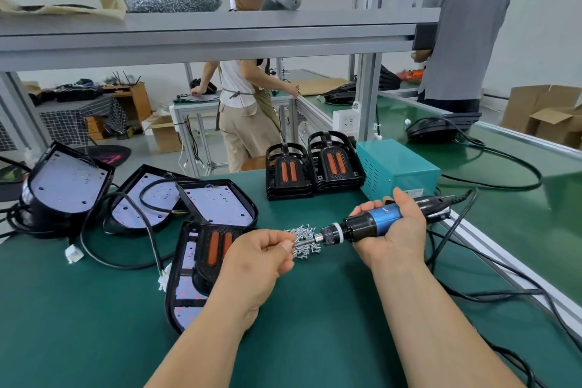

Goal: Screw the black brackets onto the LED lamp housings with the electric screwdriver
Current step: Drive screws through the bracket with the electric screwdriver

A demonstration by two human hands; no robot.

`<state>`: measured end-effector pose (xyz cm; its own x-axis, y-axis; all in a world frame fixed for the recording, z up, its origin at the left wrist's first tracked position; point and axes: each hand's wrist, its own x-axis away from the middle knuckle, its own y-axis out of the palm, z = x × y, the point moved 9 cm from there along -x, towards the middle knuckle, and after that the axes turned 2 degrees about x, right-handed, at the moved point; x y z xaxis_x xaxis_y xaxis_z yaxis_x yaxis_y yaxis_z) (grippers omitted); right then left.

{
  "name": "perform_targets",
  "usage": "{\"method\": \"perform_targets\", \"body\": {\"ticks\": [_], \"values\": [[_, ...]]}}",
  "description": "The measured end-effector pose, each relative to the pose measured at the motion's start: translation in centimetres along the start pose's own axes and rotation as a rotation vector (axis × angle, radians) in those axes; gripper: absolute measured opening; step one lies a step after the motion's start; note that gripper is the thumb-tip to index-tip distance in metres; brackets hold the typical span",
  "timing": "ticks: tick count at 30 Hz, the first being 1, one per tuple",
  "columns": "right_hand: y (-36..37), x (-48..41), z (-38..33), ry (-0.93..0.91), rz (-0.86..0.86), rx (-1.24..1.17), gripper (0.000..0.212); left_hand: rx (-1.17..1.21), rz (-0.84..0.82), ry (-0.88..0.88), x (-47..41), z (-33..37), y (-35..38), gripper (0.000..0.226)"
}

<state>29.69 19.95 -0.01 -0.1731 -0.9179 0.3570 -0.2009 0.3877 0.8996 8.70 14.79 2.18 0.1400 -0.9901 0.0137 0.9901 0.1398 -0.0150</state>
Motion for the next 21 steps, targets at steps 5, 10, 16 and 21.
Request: {"method": "perform_targets", "body": {"ticks": [5, 10, 16, 21], "values": [[0.04, 0.11, -0.08, -0.006, -0.003, 0.006, 0.021, 0.013, -0.036, -0.008, -0.01, -0.06, 0.0, 0.021], [0.11, 0.26, -0.16, -0.016, 0.0, 0.011, 0.02, -0.024, -0.044, -0.005, 0.08, -0.06, -0.02, 0.021], [0.17, 0.35, -0.09, -0.015, -0.005, 0.014, 0.021, -0.144, -0.062, 0.062, 0.21, 0.6, 0.06, 0.016], [0.43, 0.57, 0.04, -0.01, -0.018, 0.005, 0.022, -0.144, -0.075, 0.074, 0.23, 0.48, 0.43, 0.022]]}}
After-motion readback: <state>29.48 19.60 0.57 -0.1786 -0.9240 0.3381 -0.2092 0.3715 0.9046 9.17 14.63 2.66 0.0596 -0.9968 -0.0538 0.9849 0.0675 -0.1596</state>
